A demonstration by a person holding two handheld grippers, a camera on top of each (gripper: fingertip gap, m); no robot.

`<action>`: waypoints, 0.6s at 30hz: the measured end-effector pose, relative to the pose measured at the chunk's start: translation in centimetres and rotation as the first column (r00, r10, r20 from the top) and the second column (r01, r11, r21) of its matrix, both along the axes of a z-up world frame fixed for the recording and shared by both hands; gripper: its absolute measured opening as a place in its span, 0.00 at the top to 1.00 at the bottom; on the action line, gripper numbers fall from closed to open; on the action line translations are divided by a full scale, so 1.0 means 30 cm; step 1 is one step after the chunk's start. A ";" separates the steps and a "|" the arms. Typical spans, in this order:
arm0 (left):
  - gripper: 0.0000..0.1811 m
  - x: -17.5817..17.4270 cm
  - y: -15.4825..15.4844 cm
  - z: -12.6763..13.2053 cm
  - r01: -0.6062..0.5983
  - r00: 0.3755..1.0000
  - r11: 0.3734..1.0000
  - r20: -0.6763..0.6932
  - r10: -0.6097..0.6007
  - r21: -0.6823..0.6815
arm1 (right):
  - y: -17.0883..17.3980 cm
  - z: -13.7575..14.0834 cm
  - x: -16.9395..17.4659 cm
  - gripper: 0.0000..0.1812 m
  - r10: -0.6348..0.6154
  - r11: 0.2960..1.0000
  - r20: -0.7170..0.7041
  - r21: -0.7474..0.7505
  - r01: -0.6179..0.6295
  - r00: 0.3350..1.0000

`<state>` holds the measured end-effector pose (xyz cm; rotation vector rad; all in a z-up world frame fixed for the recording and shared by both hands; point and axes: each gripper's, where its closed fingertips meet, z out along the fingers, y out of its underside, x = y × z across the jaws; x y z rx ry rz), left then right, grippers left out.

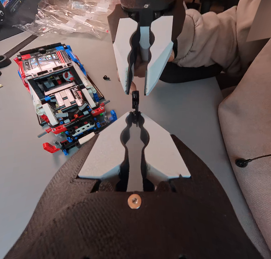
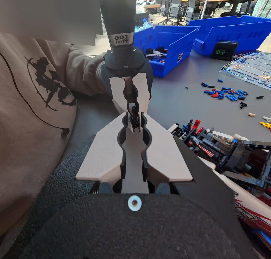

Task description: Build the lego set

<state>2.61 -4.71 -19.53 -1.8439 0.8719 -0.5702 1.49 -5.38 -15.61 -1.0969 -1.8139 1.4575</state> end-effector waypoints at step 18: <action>0.98 -0.005 -0.010 0.072 0.048 0.965 0.998 0.259 -0.037 -0.034 | 0.015 -0.034 0.014 0.97 0.014 0.997 0.060 -0.074 -0.010 0.998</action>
